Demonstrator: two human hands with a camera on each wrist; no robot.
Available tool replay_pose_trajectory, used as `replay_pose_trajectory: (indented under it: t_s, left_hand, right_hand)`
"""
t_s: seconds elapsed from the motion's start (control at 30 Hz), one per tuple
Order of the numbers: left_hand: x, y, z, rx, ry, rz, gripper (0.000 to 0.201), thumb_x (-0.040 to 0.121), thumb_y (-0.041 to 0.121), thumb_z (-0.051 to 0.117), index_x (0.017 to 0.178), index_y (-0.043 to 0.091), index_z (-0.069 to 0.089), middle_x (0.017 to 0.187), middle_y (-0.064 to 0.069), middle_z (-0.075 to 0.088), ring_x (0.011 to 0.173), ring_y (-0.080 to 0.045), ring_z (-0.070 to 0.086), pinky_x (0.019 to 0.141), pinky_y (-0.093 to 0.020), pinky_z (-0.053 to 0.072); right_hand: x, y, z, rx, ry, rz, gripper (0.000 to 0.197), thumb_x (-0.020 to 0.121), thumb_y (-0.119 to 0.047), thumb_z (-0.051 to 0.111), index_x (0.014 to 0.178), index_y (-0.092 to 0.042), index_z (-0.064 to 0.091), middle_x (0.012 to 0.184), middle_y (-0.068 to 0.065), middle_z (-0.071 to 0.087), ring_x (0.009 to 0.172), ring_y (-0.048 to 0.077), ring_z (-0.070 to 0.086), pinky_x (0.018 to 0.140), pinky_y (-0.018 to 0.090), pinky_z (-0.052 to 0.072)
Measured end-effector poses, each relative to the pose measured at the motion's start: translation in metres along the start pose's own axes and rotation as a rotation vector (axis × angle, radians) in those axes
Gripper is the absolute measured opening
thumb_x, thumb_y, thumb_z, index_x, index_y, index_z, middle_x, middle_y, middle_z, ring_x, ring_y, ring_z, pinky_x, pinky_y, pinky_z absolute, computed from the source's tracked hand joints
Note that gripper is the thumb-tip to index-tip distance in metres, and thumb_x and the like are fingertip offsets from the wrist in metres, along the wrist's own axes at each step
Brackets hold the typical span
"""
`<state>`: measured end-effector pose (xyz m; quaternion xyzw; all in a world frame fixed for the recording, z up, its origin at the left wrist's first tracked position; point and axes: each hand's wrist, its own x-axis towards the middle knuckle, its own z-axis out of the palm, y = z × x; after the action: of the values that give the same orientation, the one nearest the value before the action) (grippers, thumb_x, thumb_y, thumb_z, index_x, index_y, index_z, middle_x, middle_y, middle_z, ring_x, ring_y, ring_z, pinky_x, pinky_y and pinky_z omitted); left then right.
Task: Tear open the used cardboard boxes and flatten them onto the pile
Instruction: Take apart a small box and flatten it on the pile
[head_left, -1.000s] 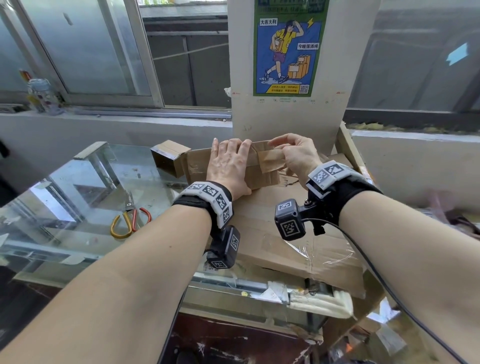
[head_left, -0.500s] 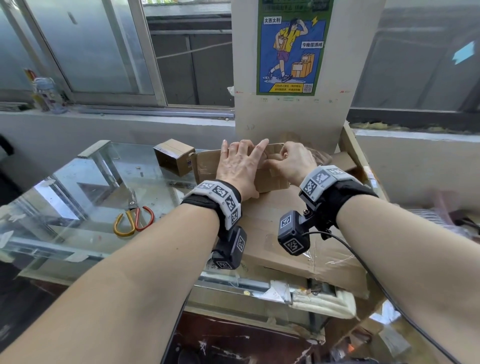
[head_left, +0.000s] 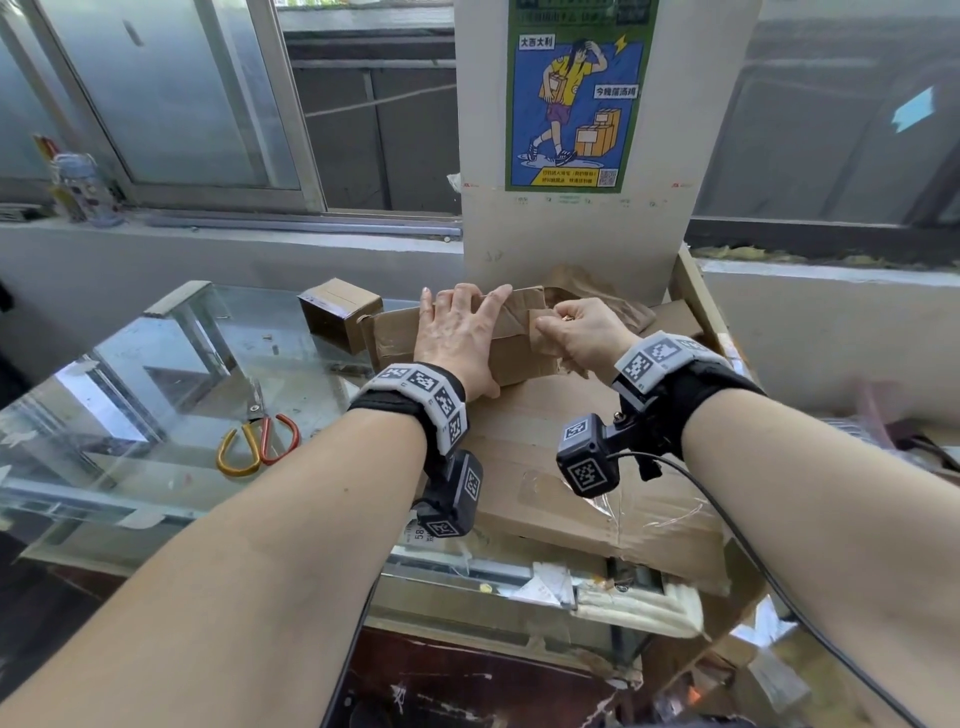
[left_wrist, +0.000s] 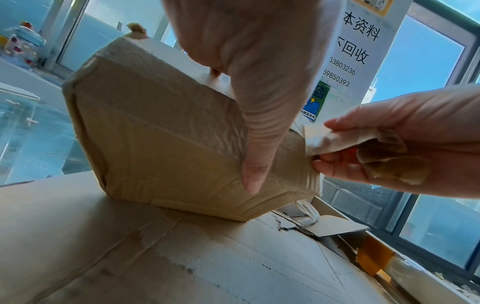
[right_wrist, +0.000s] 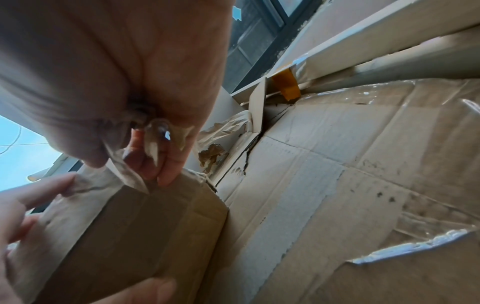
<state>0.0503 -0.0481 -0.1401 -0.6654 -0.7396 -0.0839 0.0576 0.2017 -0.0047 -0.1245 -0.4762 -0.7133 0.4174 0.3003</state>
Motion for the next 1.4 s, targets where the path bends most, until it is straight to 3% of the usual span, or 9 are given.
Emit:
replay_pose_trajectory:
  t_s: [0.27,0.43,0.53,0.7,0.8,0.93,1.03,1.23,1.4]
  left_hand:
    - [-0.002,-0.002,0.000,0.049,-0.003,-0.014,0.119,0.059,0.044,0.085,0.148,0.039,0.006,0.145,-0.002,0.025,0.140,-0.027,0.017,0.116,-0.054,-0.007]
    - [0.001,0.000,-0.002,0.112,-0.008,0.028,0.120,0.062,0.037,0.086,0.150,0.029,0.006,0.156,0.002,0.011,0.146,-0.023,0.000,0.117,-0.051,-0.007]
    - [0.001,0.010,0.000,0.106,-0.005,0.084,0.119,0.065,0.038,0.082,0.151,0.019,0.002,0.158,-0.001,0.009,0.147,-0.023,0.001,0.118,-0.048,-0.006]
    - [0.001,0.019,0.004,0.055,0.029,0.032,0.114,0.070,0.040,0.077,0.151,0.025,-0.001,0.152,0.003,0.016,0.142,-0.025,0.014,0.113,-0.063,-0.001]
    - [0.002,0.018,0.000,0.015,0.024,-0.004,0.115,0.068,0.041,0.080,0.152,0.025,0.002,0.151,0.004,0.016,0.141,-0.025,0.015,0.111,-0.068,0.002]
    - [0.005,0.018,-0.001,-0.006,0.000,-0.029,0.117,0.067,0.042,0.081,0.152,0.024,0.003,0.150,0.003,0.018,0.140,-0.026,0.016,0.108,-0.071,0.004]
    - [0.005,0.017,0.002,-0.015,-0.017,-0.033,0.119,0.066,0.041,0.082,0.152,0.023,0.002,0.150,0.002,0.018,0.140,-0.027,0.015,0.108,-0.071,0.005]
    - [0.006,0.011,0.004,-0.018,-0.005,-0.026,0.118,0.066,0.038,0.083,0.152,0.026,0.003,0.151,0.005,0.017,0.141,-0.024,0.012,0.109,-0.070,0.008]
    - [0.004,0.007,0.003,-0.036,0.009,-0.016,0.114,0.068,0.026,0.083,0.151,0.028,0.005,0.151,0.006,0.015,0.142,-0.021,0.009,0.109,-0.069,0.010]
  right_hand:
    - [0.000,0.008,-0.001,0.305,-0.055,0.074,0.036,0.093,-0.007,0.054,0.058,-0.011,0.045,0.051,0.004,0.047,0.028,0.009,0.030,0.028,0.014,0.020]
    - [0.001,0.012,-0.002,0.349,-0.091,0.109,0.032,0.087,-0.002,0.052,0.057,-0.012,0.046,0.063,0.010,0.041,0.043,0.016,0.028,0.031,0.014,0.018]
    - [0.000,0.009,-0.005,0.305,-0.100,0.071,0.036,0.091,-0.008,0.053,0.056,-0.012,0.046,0.055,0.007,0.039,0.036,0.012,0.028,0.030,0.015,0.018]
    - [0.002,-0.002,0.000,0.063,-0.017,-0.011,0.040,0.092,-0.007,0.051,0.053,-0.012,0.042,0.054,0.006,0.042,0.026,0.003,0.031,0.028,0.016,0.024]
    - [0.002,-0.007,-0.004,-0.159,0.072,-0.060,0.026,0.088,-0.008,0.051,0.062,-0.006,0.047,0.058,0.007,0.046,0.035,0.006,0.036,0.031,0.013,0.025]
    - [0.002,-0.007,-0.006,-0.139,0.036,-0.079,0.018,0.089,-0.006,0.048,0.072,-0.004,0.054,0.057,0.003,0.053,0.032,0.000,0.045,0.034,0.015,0.032]
    - [0.005,-0.001,-0.008,-0.033,-0.009,-0.024,0.021,0.087,-0.005,0.048,0.067,-0.008,0.052,0.054,0.004,0.050,0.043,0.014,0.042,0.040,0.021,0.030]
    - [0.004,0.002,-0.017,0.191,-0.046,0.075,0.032,0.088,-0.005,0.053,0.059,-0.014,0.043,0.049,0.001,0.056,0.056,0.024,0.052,0.030,0.010,0.019]
    - [0.006,0.007,-0.019,0.335,-0.067,0.129,0.035,0.086,0.001,0.051,0.056,-0.013,0.041,0.054,0.006,0.042,0.047,0.017,0.057,0.057,0.028,0.039]
